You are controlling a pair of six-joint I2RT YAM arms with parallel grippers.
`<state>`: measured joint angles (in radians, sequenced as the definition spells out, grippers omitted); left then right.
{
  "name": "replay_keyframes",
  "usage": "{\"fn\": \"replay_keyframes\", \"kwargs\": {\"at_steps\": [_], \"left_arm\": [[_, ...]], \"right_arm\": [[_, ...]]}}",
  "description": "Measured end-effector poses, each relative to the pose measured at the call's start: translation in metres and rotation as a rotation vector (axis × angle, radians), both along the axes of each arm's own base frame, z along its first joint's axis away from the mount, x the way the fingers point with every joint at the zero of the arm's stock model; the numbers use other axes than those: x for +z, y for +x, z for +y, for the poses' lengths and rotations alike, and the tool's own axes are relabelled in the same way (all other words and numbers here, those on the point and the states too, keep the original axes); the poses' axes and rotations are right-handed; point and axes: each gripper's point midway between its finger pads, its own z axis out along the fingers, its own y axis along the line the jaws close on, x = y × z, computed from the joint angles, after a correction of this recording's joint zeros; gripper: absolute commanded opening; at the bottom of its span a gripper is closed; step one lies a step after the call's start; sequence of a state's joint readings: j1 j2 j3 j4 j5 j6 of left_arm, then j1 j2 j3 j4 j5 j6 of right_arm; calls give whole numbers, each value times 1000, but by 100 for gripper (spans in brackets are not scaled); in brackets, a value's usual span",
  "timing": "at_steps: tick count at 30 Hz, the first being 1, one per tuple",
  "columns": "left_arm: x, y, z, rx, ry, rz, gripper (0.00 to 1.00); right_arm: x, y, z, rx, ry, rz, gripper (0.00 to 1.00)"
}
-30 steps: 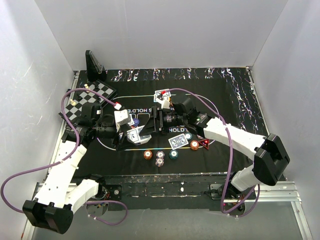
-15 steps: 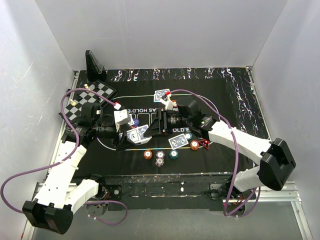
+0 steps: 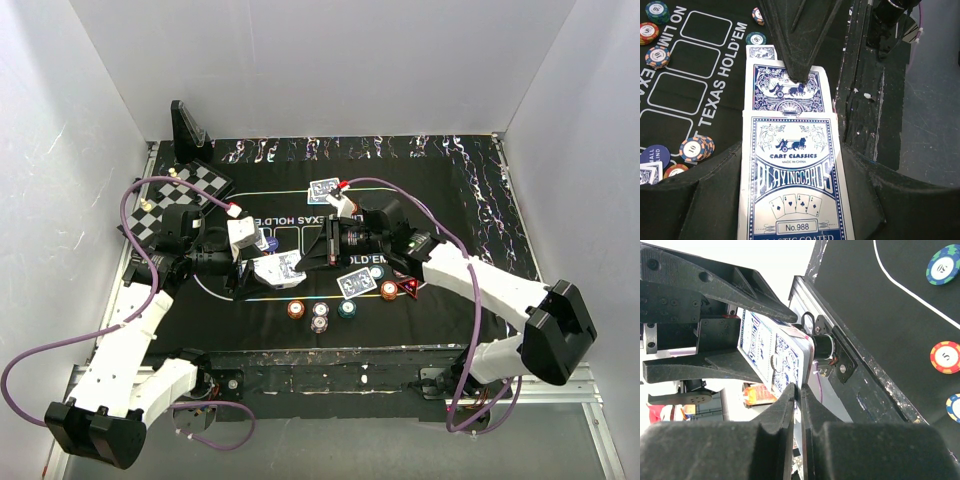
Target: Distribute texas hold em gaming equipment
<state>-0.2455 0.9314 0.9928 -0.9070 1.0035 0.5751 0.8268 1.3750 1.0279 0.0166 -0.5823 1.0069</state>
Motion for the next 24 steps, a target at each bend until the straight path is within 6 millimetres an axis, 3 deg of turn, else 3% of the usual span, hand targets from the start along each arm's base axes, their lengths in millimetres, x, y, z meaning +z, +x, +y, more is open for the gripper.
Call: {"fn": "replay_keyframes", "kwargs": {"at_steps": [10,17,24], "left_arm": [[5,1,-1,-3,-16,-21,23],[7,-1,-2,-1,-21,-21,22],[9,-1,-4,-3,-42,-20,20]], "right_arm": [[12,7,-20,-50,9,-15,9],[6,11,-27,-66,-8,-3,10],[10,12,-34,-71,17,7,25]]}}
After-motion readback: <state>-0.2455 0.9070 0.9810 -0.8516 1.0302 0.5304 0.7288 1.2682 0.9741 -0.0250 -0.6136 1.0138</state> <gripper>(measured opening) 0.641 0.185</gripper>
